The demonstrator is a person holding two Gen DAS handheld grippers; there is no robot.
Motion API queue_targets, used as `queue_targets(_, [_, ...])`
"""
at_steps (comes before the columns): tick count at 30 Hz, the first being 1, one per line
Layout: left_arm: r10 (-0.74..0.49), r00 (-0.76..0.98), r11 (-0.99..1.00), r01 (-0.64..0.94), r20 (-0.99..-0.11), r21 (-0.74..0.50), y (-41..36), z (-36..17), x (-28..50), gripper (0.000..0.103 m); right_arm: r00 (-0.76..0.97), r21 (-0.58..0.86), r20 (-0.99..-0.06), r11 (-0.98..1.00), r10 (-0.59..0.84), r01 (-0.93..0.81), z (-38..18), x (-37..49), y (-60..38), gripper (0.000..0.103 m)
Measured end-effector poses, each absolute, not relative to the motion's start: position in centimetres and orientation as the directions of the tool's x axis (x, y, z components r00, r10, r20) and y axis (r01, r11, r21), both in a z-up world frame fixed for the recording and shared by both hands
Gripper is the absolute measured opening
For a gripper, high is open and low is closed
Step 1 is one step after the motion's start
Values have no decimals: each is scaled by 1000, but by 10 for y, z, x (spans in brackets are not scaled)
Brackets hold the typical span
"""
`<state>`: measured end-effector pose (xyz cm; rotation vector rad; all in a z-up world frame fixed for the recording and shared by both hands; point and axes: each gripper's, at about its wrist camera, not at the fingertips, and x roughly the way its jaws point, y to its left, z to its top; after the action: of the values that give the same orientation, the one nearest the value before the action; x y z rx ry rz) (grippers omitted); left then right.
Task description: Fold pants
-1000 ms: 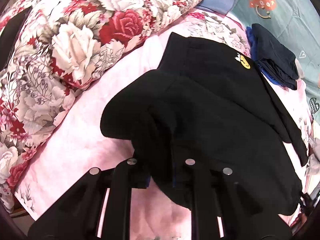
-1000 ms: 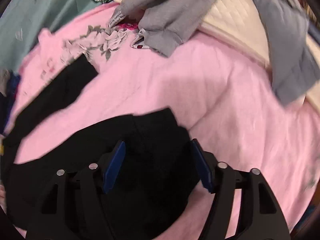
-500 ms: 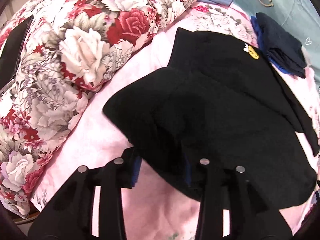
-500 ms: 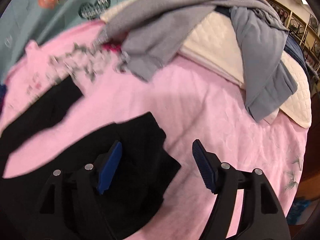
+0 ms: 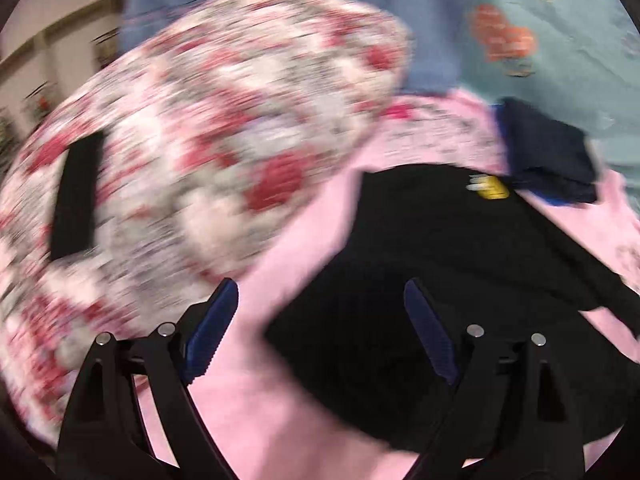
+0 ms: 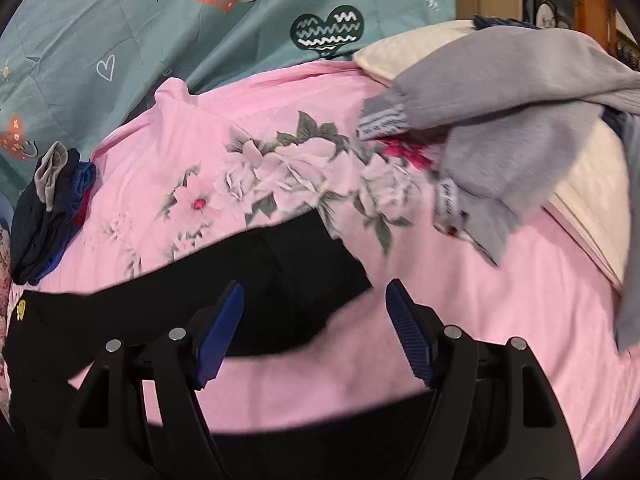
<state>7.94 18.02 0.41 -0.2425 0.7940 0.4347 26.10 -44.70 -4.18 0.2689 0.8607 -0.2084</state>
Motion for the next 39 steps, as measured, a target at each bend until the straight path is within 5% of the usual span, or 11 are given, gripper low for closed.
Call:
queue_targets(6, [76,678,959,-250,-731,-133,113,-10,176,92,532,92,-846,976,-27,196,-64,313,-433,72])
queue_targets(8, [11,654,956,-229,-757,-183,94,-24,194,92,463,-11,-882,986,-89,168,-79,325,-421,60])
queue_targets(10, [-10,623,958,-218,-782,-186,78,-47,205,92,486,-42,-868,990,-102,132,-78,325,-411,16])
queue_targets(12, [-4,591,966,-206,-806,-156,66,-68,205,92,513,-59,-849,988,-125,144,-68,324,-409,14])
queue_targets(21, [32,594,977,-188,-804,-100,71,-85,210,92,664,1,-704,934,-252,356,-20,361,-442,18])
queue_targets(24, [38,595,977,-191,-803,-95,74,-85,212,92,586,-153,-708,896,-393,416,-43,394,-433,72])
queue_targets(25, [40,595,977,-192,-803,-94,74,-84,212,92,490,-261,-736,864,-466,430,-57,407,-432,74])
queue_targets(27, [40,594,976,-195,-803,-96,76,-84,212,92,415,-330,-747,832,-519,446,-67,410,-436,74])
queue_targets(32, [32,586,965,-230,-809,-128,84,-81,212,92,529,-85,-700,791,-480,605,-30,358,-472,75])
queue_targets(35, [33,586,962,-240,-810,-134,84,-80,212,92,516,-21,-793,861,-324,508,-45,352,-482,73])
queue_targets(39, [47,592,965,-234,-805,-115,81,-80,211,92,523,116,-840,894,-145,433,-72,347,-472,47])
